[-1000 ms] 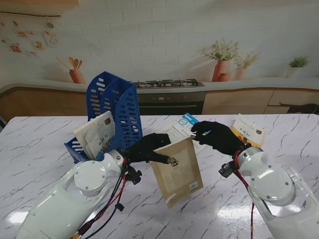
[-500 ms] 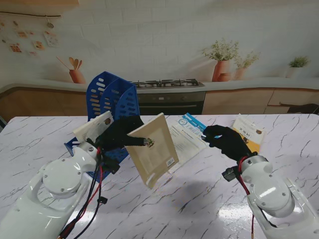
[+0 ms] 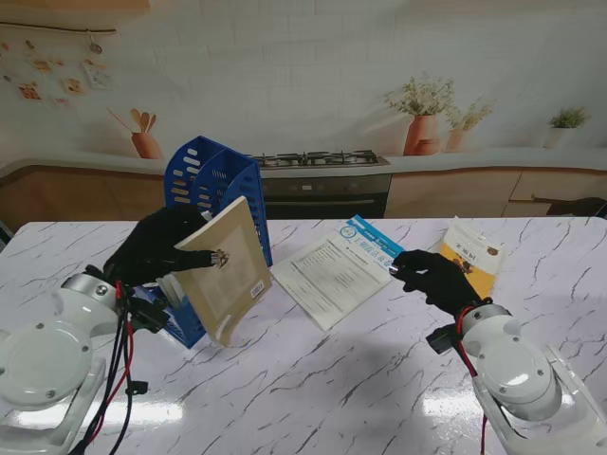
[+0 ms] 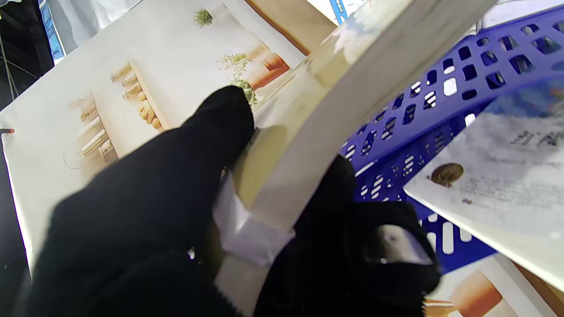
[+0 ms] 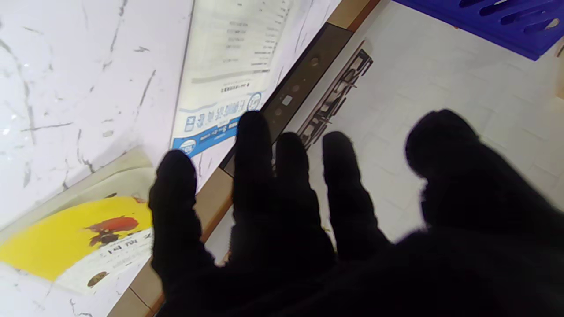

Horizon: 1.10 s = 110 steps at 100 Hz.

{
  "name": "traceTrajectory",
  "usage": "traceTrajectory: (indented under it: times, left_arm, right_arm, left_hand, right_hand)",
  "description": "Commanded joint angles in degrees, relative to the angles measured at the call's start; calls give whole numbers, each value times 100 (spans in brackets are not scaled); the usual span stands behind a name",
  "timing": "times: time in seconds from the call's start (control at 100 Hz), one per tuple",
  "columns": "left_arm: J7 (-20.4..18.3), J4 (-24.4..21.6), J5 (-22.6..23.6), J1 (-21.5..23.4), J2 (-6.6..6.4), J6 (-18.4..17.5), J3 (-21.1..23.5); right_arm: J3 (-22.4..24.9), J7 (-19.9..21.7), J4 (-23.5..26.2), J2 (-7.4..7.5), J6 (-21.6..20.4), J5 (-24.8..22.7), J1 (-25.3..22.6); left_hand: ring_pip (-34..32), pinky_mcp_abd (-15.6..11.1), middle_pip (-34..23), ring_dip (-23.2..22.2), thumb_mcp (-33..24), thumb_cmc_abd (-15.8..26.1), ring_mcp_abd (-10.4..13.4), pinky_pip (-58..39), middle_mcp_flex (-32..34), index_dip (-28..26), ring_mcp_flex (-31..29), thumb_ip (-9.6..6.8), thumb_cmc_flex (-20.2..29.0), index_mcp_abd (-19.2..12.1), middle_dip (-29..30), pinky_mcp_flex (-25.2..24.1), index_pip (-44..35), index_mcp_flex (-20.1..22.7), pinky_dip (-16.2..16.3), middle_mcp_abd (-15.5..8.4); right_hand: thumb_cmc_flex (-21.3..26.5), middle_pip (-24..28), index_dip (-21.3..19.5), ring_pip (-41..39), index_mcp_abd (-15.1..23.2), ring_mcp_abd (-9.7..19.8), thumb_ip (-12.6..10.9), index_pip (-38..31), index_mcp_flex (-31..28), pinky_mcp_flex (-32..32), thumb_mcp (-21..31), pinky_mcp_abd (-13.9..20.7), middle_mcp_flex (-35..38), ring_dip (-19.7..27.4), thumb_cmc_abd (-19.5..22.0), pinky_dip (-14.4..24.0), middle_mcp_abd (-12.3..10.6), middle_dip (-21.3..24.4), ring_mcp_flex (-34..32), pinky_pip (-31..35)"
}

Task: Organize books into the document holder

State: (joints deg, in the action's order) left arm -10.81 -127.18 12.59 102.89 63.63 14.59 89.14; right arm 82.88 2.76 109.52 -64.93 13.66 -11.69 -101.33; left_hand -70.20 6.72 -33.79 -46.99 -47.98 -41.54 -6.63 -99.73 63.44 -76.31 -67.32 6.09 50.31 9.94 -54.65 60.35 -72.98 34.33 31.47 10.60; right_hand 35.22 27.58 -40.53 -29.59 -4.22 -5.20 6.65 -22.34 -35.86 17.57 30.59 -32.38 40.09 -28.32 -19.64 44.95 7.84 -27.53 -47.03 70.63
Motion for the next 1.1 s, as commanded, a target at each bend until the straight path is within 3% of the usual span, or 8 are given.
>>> traceTrajectory:
  times: [0.0,0.27,0.55,0.8,1.09]
  left_arm:
    - [-53,-189,55,121,-37,-58,141]
    - [30,-459,492,425,-17,213,580]
    - [-16,-489,784,371,-22,618,935]
    - [-255,-218,781,-99,-81,936,980]
    - [-445,410,983,-859,-151,945,798]
  right_arm:
    - [-59,-27,96,-42,-68,48,-95]
    - [-156,-85,159,-49,-196,50,-117]
    - [-173,-75,142,-47,-187,66,-115]
    - [-201,-61,106,-43,-157,41,-87]
    - [-194,-26,80,-39,-76,50,-70]
  left_hand:
    - [-118,-1050,-31,96,-1382,679,602,-1003,140,6,-536,-552,1017,-660,65,172,-308,257,-54,-777]
    - [-97,-1053,-11,79,-1341,701,597,-1004,122,6,-536,-562,1023,-673,61,172,-301,243,-56,-790]
    - [-88,-1048,5,63,-1316,707,584,-999,123,8,-533,-570,1027,-697,47,171,-294,234,-59,-799]
    - [-88,-1047,23,43,-1297,703,576,-999,120,9,-534,-569,1022,-709,38,171,-292,232,-60,-802]
    - [-84,-1041,50,28,-1268,698,576,-988,114,6,-535,-550,1015,-770,28,169,-292,223,-66,-844]
  right_hand:
    - [-213,114,-128,44,211,27,-165,-61,-165,-53,35,509,63,-32,-57,-84,-120,-97,1,-55]
    - [-184,141,-136,27,194,22,-168,-59,-150,-73,-36,528,35,-29,-31,-112,-120,-126,19,-78]
    - [-166,137,-145,26,185,7,-178,-58,-160,-95,-77,495,47,-26,-42,-132,-104,-139,8,-103]
    - [-195,139,-156,18,208,-2,-181,-68,-187,-82,-53,474,93,-31,-58,-129,-113,-160,-34,-95]
    - [-218,144,-165,13,222,12,-175,-76,-201,-72,-14,497,96,-35,-54,-128,-123,-181,-39,-88]
